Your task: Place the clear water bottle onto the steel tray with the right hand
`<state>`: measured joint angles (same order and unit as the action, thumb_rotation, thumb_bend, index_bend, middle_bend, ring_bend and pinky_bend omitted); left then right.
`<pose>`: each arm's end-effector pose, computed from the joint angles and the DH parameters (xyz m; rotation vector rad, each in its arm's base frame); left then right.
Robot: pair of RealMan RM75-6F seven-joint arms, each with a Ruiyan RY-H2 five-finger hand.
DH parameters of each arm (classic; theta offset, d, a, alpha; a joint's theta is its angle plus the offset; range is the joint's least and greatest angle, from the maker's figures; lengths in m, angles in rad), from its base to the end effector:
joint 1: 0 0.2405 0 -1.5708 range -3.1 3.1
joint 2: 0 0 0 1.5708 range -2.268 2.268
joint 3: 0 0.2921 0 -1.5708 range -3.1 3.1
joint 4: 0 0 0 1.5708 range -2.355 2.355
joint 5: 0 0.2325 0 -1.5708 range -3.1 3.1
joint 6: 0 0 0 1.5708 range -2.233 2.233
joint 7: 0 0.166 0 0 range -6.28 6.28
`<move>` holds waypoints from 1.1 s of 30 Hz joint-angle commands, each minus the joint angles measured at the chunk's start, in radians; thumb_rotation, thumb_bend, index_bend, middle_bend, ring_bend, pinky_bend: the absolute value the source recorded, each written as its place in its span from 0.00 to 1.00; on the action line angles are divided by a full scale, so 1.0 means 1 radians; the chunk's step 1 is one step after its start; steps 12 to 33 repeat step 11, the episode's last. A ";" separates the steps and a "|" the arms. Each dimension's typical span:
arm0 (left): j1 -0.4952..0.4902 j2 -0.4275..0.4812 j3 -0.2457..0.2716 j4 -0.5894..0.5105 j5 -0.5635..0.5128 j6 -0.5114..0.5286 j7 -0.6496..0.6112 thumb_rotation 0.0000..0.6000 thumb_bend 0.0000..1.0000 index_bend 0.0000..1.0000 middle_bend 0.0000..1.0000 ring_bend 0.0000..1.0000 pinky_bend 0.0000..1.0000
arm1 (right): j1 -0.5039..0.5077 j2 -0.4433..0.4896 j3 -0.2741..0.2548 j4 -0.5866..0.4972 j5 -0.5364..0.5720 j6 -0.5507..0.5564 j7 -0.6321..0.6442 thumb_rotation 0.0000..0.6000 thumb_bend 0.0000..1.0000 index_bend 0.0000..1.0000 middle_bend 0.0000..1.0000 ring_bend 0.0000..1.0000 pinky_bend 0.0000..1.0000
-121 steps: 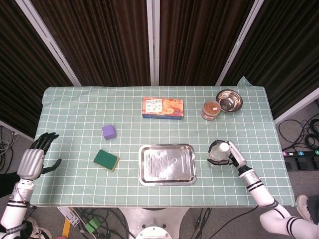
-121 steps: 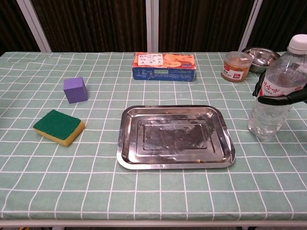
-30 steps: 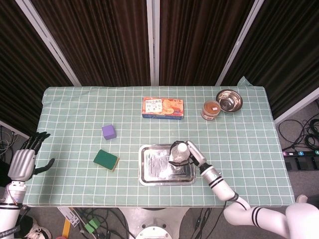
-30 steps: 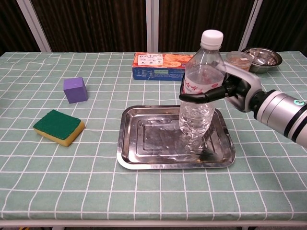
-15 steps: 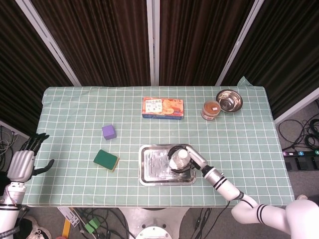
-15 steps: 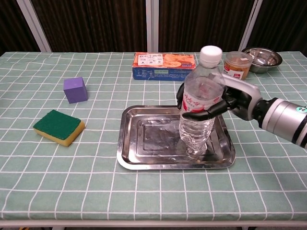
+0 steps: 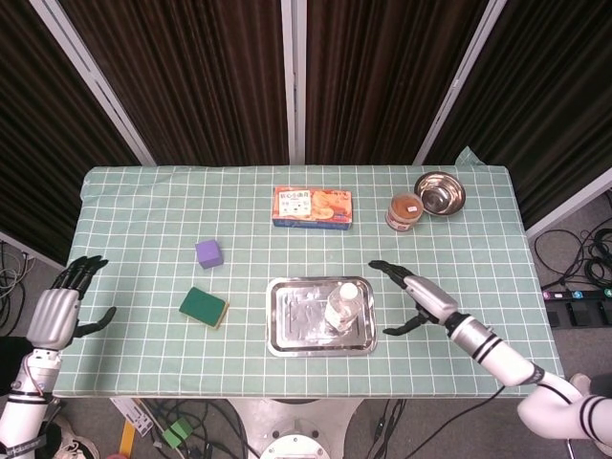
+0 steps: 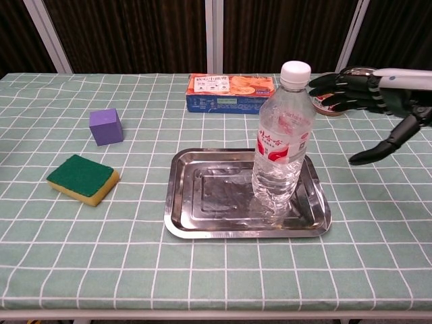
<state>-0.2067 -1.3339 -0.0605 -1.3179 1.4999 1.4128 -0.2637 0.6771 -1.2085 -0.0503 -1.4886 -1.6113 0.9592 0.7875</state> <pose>-0.3681 0.2592 0.0964 -1.3992 -1.0267 -1.0879 -0.2460 -0.3506 0.0397 1.8695 -1.6053 1.1493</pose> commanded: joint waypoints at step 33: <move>0.012 0.011 0.007 -0.055 -0.010 0.003 0.057 0.94 0.31 0.19 0.21 0.11 0.19 | -0.314 0.043 0.020 -0.003 0.304 0.340 -0.818 1.00 0.00 0.00 0.02 0.00 0.00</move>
